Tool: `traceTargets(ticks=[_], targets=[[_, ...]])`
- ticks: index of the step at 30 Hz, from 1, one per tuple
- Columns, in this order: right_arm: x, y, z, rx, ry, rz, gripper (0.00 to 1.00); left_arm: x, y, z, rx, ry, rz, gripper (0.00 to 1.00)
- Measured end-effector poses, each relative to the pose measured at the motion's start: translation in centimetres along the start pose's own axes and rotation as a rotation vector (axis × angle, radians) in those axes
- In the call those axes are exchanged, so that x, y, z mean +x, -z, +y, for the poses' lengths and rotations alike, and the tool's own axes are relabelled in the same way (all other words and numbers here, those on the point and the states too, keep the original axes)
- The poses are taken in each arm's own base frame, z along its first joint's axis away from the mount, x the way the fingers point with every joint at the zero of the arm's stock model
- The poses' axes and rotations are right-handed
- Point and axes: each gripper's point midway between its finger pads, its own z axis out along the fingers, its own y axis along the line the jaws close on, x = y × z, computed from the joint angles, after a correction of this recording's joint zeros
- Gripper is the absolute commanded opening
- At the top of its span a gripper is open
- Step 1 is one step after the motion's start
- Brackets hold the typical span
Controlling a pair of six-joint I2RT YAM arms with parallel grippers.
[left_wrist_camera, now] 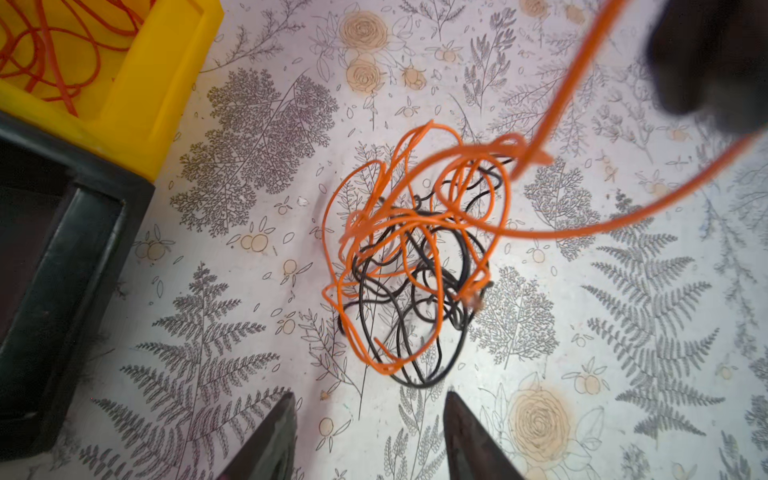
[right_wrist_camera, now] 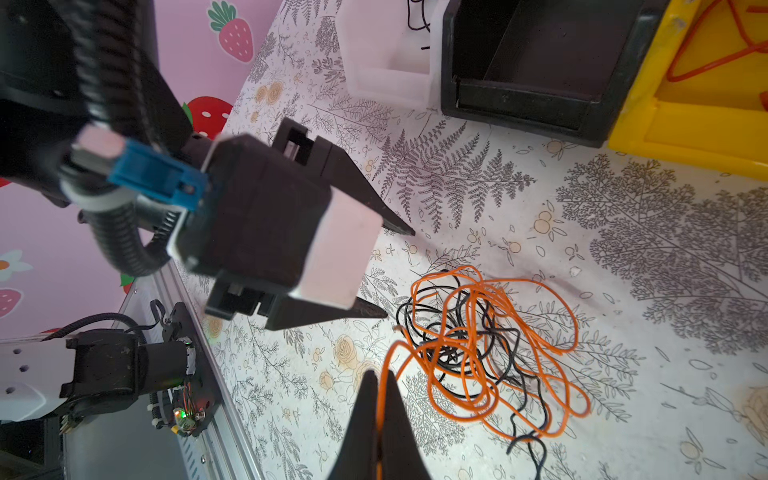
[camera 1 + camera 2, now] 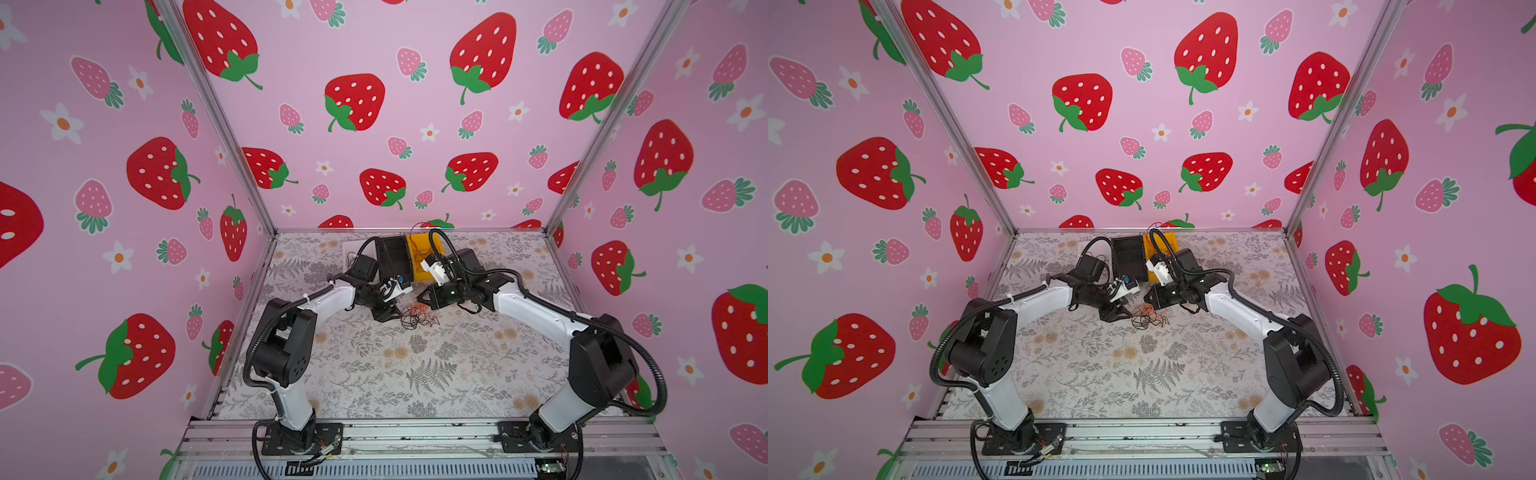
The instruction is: Untangle the cables
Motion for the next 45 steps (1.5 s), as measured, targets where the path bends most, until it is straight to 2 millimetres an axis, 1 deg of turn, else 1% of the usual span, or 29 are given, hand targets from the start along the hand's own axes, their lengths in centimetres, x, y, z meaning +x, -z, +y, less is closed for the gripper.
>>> traceTargets(ticks=[7,17,20,21,23,24,27,30,34,36,37,38,42,43,44,45], targets=[[-0.3,0.3,-0.7,0.004,-0.011,-0.008,0.00,-0.9,-0.2,-0.7,0.028,-0.045,-0.014,0.57],[-0.1,0.7,-2.1,0.010,-0.040,-0.012,0.00,-1.3,-0.5,-1.5,0.051,-0.071,-0.019,0.56],[-0.1,0.8,-2.2,0.010,-0.042,-0.014,0.00,-1.5,-0.9,-2.0,0.053,-0.088,-0.011,0.54],[-0.1,0.8,-2.2,0.010,-0.043,-0.014,0.00,-1.6,-1.1,-2.1,0.053,-0.094,-0.007,0.52],[-0.1,0.8,-2.2,0.009,-0.044,-0.014,0.00,-1.6,-1.6,-2.2,0.057,-0.097,0.002,0.40],[-0.1,0.8,-2.3,0.010,-0.045,-0.014,0.00,-1.5,-1.8,-2.2,0.058,-0.099,0.008,0.36],[0.2,0.7,-2.7,0.013,-0.053,-0.011,0.00,-1.4,-2.5,-2.1,0.058,-0.106,0.022,0.30],[0.7,1.1,-3.5,0.025,-0.072,-0.018,0.00,-1.3,-2.5,-1.8,0.045,-0.105,0.027,0.24],[0.8,2.7,-5.1,0.053,-0.105,-0.052,0.00,-1.7,-1.6,-1.9,0.021,-0.116,0.014,0.11],[0.6,3.4,-5.8,0.066,-0.117,-0.072,0.00,-2.0,-0.8,-2.3,0.010,-0.124,0.001,0.08],[0.6,3.8,-6.3,0.074,-0.124,-0.082,0.00,-2.2,-0.2,-2.6,0.003,-0.129,-0.009,0.01],[0.5,4.2,-6.7,0.083,-0.132,-0.091,0.00,-2.4,0.3,-2.9,-0.004,-0.136,-0.019,0.00],[0.2,5.3,-8.1,0.106,-0.155,-0.123,0.00,-3.1,1.8,-3.8,-0.013,-0.156,-0.043,0.00],[0.0,5.6,-8.3,0.110,-0.158,-0.130,0.00,-3.2,2.0,-3.8,-0.016,-0.159,-0.046,0.04],[-0.1,5.8,-8.4,0.112,-0.159,-0.136,0.00,-3.2,1.9,-3.8,-0.016,-0.161,-0.047,0.14],[-0.1,6.0,-8.5,0.111,-0.159,-0.140,0.00,-3.1,1.8,-3.8,-0.016,-0.159,-0.046,0.20]])
